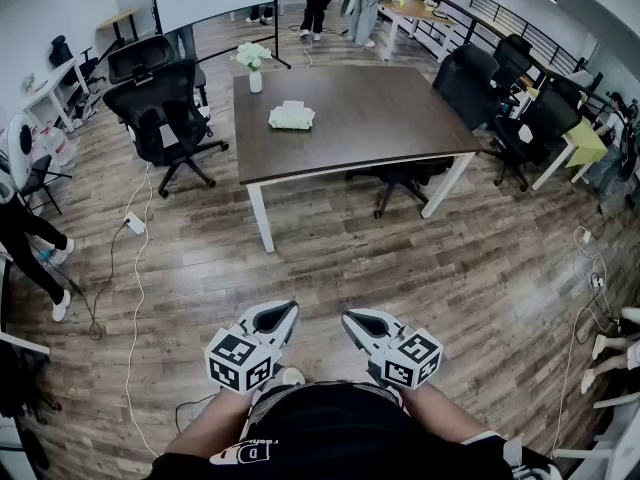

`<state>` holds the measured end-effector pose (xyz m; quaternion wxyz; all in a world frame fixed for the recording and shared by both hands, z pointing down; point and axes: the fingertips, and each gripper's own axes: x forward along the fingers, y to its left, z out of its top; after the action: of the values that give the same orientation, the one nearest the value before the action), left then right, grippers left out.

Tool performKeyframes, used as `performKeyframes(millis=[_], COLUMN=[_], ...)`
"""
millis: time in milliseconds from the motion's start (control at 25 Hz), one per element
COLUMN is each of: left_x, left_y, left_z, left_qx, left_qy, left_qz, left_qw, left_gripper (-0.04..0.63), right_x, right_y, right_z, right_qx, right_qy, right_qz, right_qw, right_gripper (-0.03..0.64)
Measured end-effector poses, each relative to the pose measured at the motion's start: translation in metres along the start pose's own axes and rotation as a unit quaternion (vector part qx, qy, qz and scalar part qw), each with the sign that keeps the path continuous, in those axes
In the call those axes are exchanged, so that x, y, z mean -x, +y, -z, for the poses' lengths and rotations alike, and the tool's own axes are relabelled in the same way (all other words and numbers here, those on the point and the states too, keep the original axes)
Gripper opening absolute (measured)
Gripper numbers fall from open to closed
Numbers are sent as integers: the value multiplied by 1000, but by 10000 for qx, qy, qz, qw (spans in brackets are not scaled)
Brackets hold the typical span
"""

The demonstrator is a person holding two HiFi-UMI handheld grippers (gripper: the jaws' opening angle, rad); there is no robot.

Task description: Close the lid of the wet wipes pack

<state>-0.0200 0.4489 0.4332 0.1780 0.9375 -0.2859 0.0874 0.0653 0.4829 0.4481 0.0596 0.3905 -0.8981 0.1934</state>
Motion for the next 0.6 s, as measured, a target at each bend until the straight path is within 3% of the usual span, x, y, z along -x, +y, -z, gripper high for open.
performKeyframes(millis=[600], left_x=[-3], left_y=[-5], left_z=[-8], left_qx=[-80], left_qy=[-1], left_qz=[71], left_qw=[9999], left_gripper=[20], right_x=[1], right_y=[-3], right_z=[-3], right_qx=[-73], right_qy=[4], right_qz=[102], right_qw=[9999], right_gripper=[5])
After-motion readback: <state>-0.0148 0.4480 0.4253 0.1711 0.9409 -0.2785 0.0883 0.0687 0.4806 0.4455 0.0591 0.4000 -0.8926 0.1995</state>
